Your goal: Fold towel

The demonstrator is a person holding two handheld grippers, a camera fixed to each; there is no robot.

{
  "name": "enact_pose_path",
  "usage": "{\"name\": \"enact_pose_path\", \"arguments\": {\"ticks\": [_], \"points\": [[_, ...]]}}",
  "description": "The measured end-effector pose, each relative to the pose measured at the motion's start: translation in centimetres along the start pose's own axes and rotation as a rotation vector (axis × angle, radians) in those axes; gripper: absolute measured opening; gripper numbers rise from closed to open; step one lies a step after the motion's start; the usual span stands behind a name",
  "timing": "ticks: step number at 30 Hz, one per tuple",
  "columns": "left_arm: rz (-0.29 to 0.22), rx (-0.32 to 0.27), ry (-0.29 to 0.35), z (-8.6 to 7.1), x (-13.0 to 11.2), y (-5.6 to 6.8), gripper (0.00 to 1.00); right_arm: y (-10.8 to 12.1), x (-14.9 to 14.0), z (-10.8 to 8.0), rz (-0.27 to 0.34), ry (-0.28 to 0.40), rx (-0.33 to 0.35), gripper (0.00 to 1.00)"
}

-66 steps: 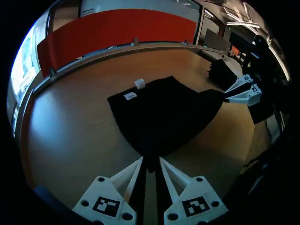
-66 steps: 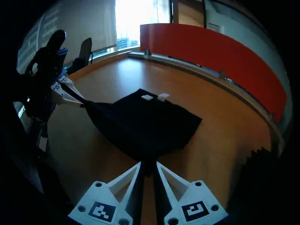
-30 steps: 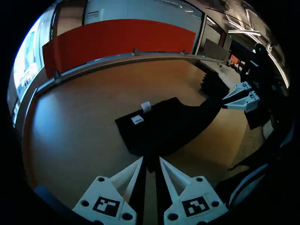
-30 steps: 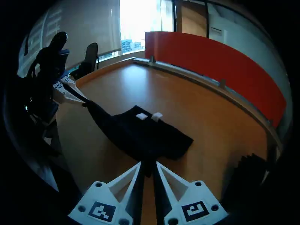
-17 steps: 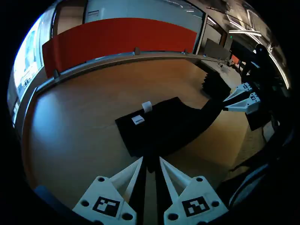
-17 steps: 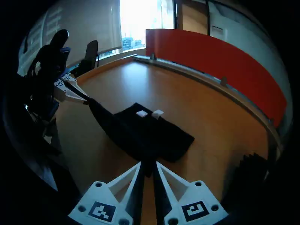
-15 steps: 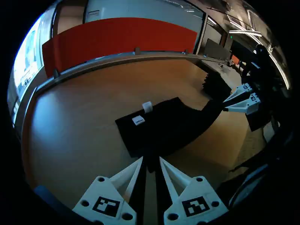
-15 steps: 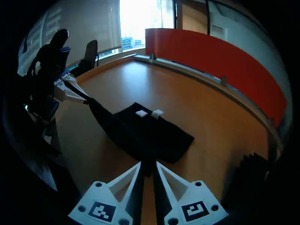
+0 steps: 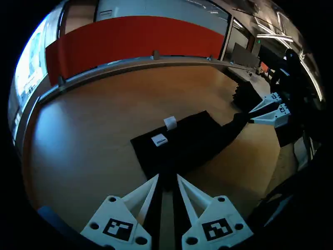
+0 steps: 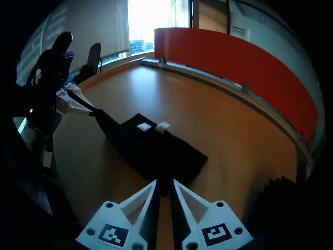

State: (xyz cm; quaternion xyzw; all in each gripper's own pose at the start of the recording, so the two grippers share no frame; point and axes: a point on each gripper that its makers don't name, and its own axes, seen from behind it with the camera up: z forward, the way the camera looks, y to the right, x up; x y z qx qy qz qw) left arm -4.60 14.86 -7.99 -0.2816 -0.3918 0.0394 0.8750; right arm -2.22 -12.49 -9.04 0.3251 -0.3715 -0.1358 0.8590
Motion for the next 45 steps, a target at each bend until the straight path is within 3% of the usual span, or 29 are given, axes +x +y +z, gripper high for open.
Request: {"name": "enact_pose_path", "arguments": {"ticks": [11,20,34,40,45], "points": [[0.018,0.016,-0.034,3.1,0.1,-1.4,0.15,1.8,-0.4,2.8,0.014,-0.031,0.002,0.14],[0.019,0.022,-0.046,5.0,0.2,-1.9,0.15,2.5,-1.1,4.3,0.032,-0.051,-0.005,0.14],[0.031,0.070,-0.076,8.4,-0.7,-3.3,0.16,4.1,-2.2,7.0,0.073,-0.077,-0.032,0.15],[0.054,0.084,-0.080,9.6,-0.5,-3.9,0.26,4.7,-2.5,7.9,0.083,-0.087,-0.051,0.17],[0.066,0.105,-0.082,10.4,-0.4,-4.6,0.28,5.4,-2.6,8.6,0.097,-0.087,-0.072,0.19]]}}
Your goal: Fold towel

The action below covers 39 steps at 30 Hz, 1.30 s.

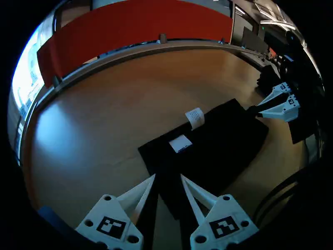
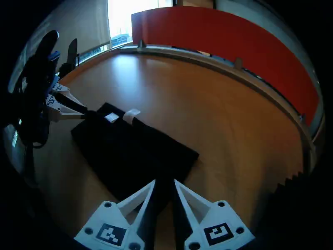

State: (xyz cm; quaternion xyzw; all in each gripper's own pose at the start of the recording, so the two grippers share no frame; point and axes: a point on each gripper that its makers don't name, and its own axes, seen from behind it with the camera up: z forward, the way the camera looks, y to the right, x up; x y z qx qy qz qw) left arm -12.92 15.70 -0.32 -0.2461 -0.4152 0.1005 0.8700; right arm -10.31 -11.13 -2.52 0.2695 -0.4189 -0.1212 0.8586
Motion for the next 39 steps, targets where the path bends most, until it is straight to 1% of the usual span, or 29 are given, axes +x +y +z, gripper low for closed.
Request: {"name": "enact_pose_path", "arguments": {"ticks": [5,9,11,13,15,19,21,25,27,30,33,36,39], "points": [[-0.001,0.008,0.000,0.4,0.1,-0.4,0.33,0.4,-0.1,0.5,0.004,-0.006,-0.010,0.23],[0.005,0.020,0.002,0.5,0.3,-0.8,0.35,0.9,0.0,0.8,0.002,-0.008,-0.021,0.27],[0.010,0.028,0.001,0.7,0.4,-1.1,0.36,1.2,0.1,1.0,0.002,-0.008,-0.028,0.31],[0.015,0.036,0.002,0.8,0.6,-1.4,0.41,1.6,0.3,1.2,0.001,-0.008,-0.039,0.38],[0.022,0.046,0.006,1.0,0.9,-1.7,0.42,2.0,0.4,1.4,0.000,-0.009,-0.049,0.44],[0.035,0.070,0.027,1.1,1.8,-2.4,0.45,2.4,0.7,1.6,-0.011,-0.010,-0.058,0.52],[0.039,0.079,0.036,1.1,2.2,-2.7,0.61,2.5,0.8,1.7,-0.014,-0.010,-0.061,0.59],[0.038,0.096,0.049,1.0,2.8,-3.3,0.73,3.1,1.1,1.8,-0.014,-0.008,-0.080,0.66],[0.038,0.104,0.051,1.0,3.0,-3.6,0.83,3.4,1.1,1.9,-0.015,-0.008,-0.088,0.67],[0.036,0.114,0.051,0.9,3.1,-4.1,0.86,3.7,1.3,2.0,-0.016,-0.005,-0.097,0.72],[0.028,0.126,0.053,0.7,3.2,-4.5,0.92,4.0,1.7,1.9,-0.018,0.003,-0.109,0.84],[0.013,0.123,0.053,0.5,3.1,-4.6,0.92,4.3,2.0,1.7,-0.022,0.011,-0.121,0.94],[-0.002,0.116,0.054,0.2,2.9,-4.6,0.92,4.6,2.2,1.5,-0.025,0.015,-0.132,0.98]]}}
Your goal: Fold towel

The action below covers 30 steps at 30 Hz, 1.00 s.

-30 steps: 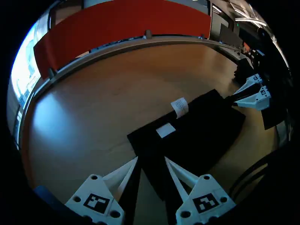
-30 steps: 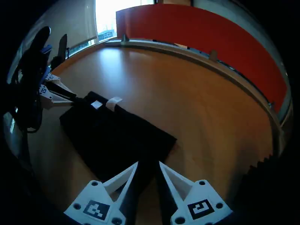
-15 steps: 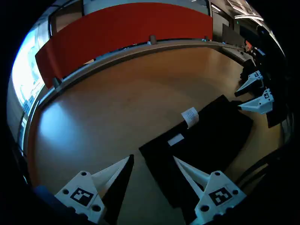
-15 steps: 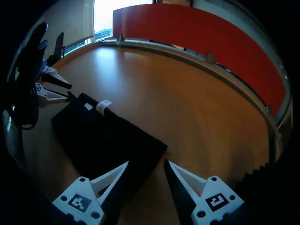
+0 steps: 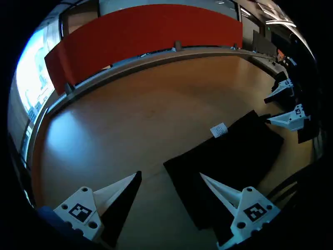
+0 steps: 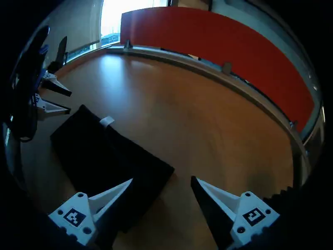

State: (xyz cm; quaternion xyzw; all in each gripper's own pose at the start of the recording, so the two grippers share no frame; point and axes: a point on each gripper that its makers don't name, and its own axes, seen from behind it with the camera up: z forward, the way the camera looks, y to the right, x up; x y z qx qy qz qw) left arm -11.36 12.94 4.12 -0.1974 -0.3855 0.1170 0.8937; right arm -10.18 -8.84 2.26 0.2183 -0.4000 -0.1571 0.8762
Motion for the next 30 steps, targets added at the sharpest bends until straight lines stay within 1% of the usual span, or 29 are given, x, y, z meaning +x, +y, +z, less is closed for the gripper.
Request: {"name": "enact_pose_path", "arguments": {"ticks": [3,8,11,20,30], "points": [[-0.008,-0.001,0.002,-0.4,-0.2,-0.1,0.92,0.2,0.2,-0.2,0.002,0.006,-0.009,0.97],[-0.007,0.002,0.000,-1.0,-0.5,-0.1,0.92,0.7,0.2,-0.5,0.008,0.008,-0.030,0.98],[-0.011,-0.001,0.002,-1.5,-0.7,0.0,0.92,0.5,0.2,-0.8,0.010,0.010,-0.027,0.98],[-0.042,-0.009,0.004,-3.5,-2.1,0.5,0.92,-1.2,-0.4,-2.6,0.020,0.024,-0.007,0.98],[-0.065,-0.016,0.001,-6.3,-4.5,1.6,0.92,-3.5,-2.4,-5.5,0.029,0.022,-0.002,0.97]]}}
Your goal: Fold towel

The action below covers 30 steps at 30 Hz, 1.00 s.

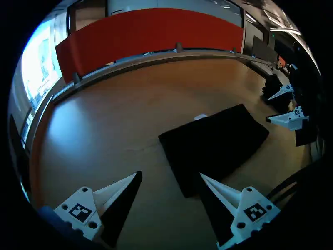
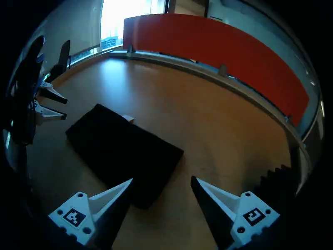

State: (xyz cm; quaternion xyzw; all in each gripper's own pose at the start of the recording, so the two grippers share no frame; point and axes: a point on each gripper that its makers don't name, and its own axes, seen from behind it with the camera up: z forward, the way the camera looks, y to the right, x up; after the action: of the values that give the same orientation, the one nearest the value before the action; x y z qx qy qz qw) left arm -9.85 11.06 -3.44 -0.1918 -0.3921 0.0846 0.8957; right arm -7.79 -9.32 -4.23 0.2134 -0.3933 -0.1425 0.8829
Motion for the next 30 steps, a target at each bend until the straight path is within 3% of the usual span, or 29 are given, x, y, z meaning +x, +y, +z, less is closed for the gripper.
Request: {"name": "enact_pose_path", "arguments": {"ticks": [9,30], "points": [[-0.036,0.002,-0.002,-1.9,-1.9,0.5,0.92,-0.9,-1.6,-1.7,0.002,-0.004,0.005,0.98],[-0.167,0.099,0.035,-7.4,-4.5,-1.3,0.92,-1.6,-1.5,-0.4,-0.085,-0.015,0.090,0.98]]}}
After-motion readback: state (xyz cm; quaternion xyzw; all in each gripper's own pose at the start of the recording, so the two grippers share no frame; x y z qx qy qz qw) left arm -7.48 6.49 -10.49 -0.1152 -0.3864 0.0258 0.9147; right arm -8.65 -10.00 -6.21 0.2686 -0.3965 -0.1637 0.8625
